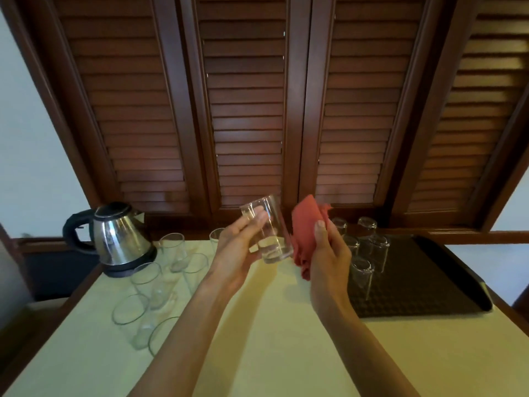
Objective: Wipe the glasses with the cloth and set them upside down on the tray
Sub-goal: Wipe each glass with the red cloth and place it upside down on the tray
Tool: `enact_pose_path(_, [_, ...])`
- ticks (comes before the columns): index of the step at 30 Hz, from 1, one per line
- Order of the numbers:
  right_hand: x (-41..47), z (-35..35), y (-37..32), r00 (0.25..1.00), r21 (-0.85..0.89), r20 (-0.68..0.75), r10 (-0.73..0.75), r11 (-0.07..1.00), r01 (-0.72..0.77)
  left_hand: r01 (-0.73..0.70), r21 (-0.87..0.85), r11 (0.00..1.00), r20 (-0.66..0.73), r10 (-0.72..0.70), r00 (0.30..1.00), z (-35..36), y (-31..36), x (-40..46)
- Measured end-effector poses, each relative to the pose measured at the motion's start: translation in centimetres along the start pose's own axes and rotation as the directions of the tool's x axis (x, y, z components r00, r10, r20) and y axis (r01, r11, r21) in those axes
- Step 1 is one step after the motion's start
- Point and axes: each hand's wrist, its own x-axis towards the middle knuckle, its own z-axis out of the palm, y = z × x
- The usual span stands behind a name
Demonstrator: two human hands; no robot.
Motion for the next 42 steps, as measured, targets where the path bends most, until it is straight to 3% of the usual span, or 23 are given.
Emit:
enact_pose_path(2, [-2.1, 1.4, -0.5, 0.962, -0.11, 0.162, -0.222, 0.964, 0.241, -0.013, -0.052, 0.999, 0.033, 0.015, 0.999, 0.1, 0.2, -2.0])
enact_pose_path(3, [-3.1, 1.9, -0.3, 0.913, -0.221, 0.246, -0.326, 0.898, 0.38, -0.019, -0.061, 0.998, 0.053, 0.022, 0.998, 0.1, 0.3, -2.8])
enact_pose_path(5, [-5.6, 2.4, 0.8, 0.804, -0.457, 0.383, -0.456, 0.663, 0.593, -0.021, -0.107, 0.994, 0.06, 0.028, 0.998, -0.3, 0.5, -4.0])
enact_pose_path(7, [-7.7, 2.4, 1.6, 0.705, -0.525, 0.472, -0.529, 0.474, 0.707, 0.004, -0.176, 0.984, 0.047, 0.005, 0.999, -0.9, 0.7, -5.3])
enact_pose_path(8, [-8.1, 2.6, 1.5, 0.676, -0.525, 0.485, -0.555, 0.433, 0.733, -0.004, -0.183, 0.983, 0.055, 0.014, 0.998, -1.0, 0.6, -5.9])
enact_pose_path(9, [-7.9, 2.7, 1.1, 0.676, -0.524, 0.477, -0.562, 0.436, 0.732, -0.025, -0.149, 0.989, 0.07, 0.036, 0.997, -1.0, 0.1, -6.5])
enact_pose_path(12, [-6.3, 3.6, -0.5, 0.757, -0.451, 0.448, -0.476, 0.61, 0.651, -0.096, -0.045, 0.994, 0.098, 0.1, 0.99, -0.5, -1.4, -7.9])
enact_pose_path(13, [-6.6, 3.8, -0.4, 0.748, -0.418, 0.485, -0.453, 0.632, 0.653, -0.103, -0.062, 0.993, 0.072, 0.108, 0.992, -0.8, -1.4, -7.8])
enact_pose_path(16, [-10.0, 3.4, 2.6, 0.676, -0.399, 0.595, -0.435, 0.569, 0.718, -0.118, -0.143, 0.983, -0.045, 0.113, 0.993, -2.0, 0.3, -6.6])
enact_pose_path(19, [-9.5, 3.3, 2.8, 0.727, -0.403, 0.523, -0.445, 0.622, 0.671, -0.15, -0.003, 0.989, -0.017, 0.15, 0.989, -2.1, -0.3, -7.1])
enact_pose_path(22, [-7.4, 3.8, 0.7, 0.785, -0.38, 0.437, -0.439, 0.701, 0.604, -0.069, 0.054, 0.996, 0.046, 0.067, 0.997, -1.4, -1.0, -7.8])
enact_pose_path(25, [-9.4, 3.3, 2.9, 0.724, -0.369, 0.517, -0.456, 0.645, 0.67, -0.003, -0.089, 0.996, 0.012, 0.004, 1.0, -1.6, 1.0, -6.5])
enact_pose_path(27, [-9.4, 2.6, 3.4, 0.713, -0.346, 0.537, -0.451, 0.653, 0.674, -0.036, -0.027, 0.999, 0.024, 0.037, 0.999, -1.4, 1.2, -6.2])
enact_pose_path(29, [-7.4, 2.7, 1.8, 0.793, -0.337, 0.461, -0.399, 0.748, 0.572, -0.06, 0.105, 0.993, 0.051, 0.055, 0.997, -0.6, 0.3, -6.9])
enact_pose_path(31, [-5.4, 3.0, 0.1, 0.846, -0.308, 0.398, -0.356, 0.816, 0.489, -0.024, 0.112, 0.993, 0.067, 0.016, 0.998, -0.2, -0.4, -7.4])
enact_pose_path(35, [-8.4, 2.2, 2.6, 0.785, -0.32, 0.503, -0.362, 0.766, 0.558, -0.066, -0.008, 0.998, -0.031, 0.066, 0.997, -1.1, 0.1, -6.8])
enact_pose_path(37, [-8.8, 1.6, 3.8, 0.757, -0.343, 0.503, -0.417, 0.707, 0.618, -0.029, 0.03, 0.999, -0.046, 0.03, 0.998, -1.0, -0.5, -6.8])
enact_pose_path(40, [-6.5, 1.9, 2.7, 0.853, -0.377, 0.37, -0.369, 0.779, 0.501, 0.09, 0.1, 0.991, -0.012, -0.089, 0.996, -0.5, -1.9, -7.5])
enact_pose_path(42, [-6.0, 1.9, 2.2, 0.878, -0.35, 0.35, -0.326, 0.824, 0.446, 0.13, 0.081, 0.988, 0.018, -0.132, 0.991, -0.5, -1.8, -7.6])
